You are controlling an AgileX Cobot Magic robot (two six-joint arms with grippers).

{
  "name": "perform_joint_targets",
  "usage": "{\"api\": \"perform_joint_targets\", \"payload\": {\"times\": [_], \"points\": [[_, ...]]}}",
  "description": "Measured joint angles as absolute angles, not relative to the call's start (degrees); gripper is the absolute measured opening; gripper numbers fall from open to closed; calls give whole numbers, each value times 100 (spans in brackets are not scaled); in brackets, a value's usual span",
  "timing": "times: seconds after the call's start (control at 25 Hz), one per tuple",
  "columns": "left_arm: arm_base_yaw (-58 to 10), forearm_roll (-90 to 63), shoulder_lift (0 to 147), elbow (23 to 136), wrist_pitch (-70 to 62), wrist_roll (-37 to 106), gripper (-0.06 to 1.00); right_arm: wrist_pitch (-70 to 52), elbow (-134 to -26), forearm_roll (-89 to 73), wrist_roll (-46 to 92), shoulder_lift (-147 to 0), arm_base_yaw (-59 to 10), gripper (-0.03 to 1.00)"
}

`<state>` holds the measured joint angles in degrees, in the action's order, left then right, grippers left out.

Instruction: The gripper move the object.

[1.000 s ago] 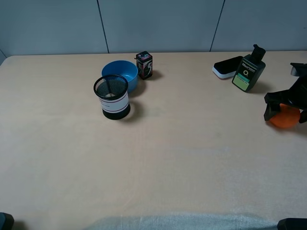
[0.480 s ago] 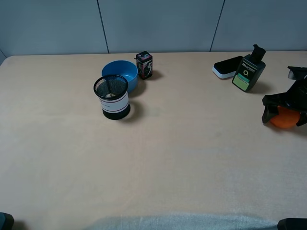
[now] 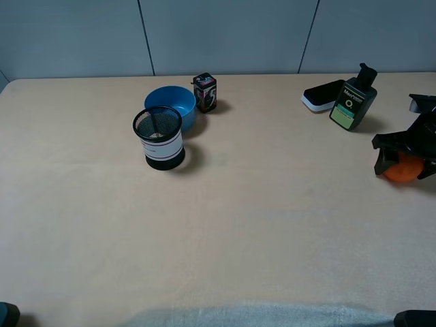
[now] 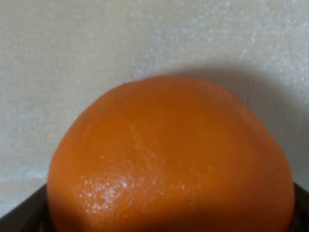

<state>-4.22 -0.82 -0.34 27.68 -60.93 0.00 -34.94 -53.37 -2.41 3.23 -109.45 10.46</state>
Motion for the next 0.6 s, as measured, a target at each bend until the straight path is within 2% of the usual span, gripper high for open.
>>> {"api": "perform_joint_targets", "payload": {"times": [0.6], "points": [[-422, -82, -34, 2768, -6093, 0, 75, -4314, -6151, -356, 323, -10621, 1046, 55]]}}
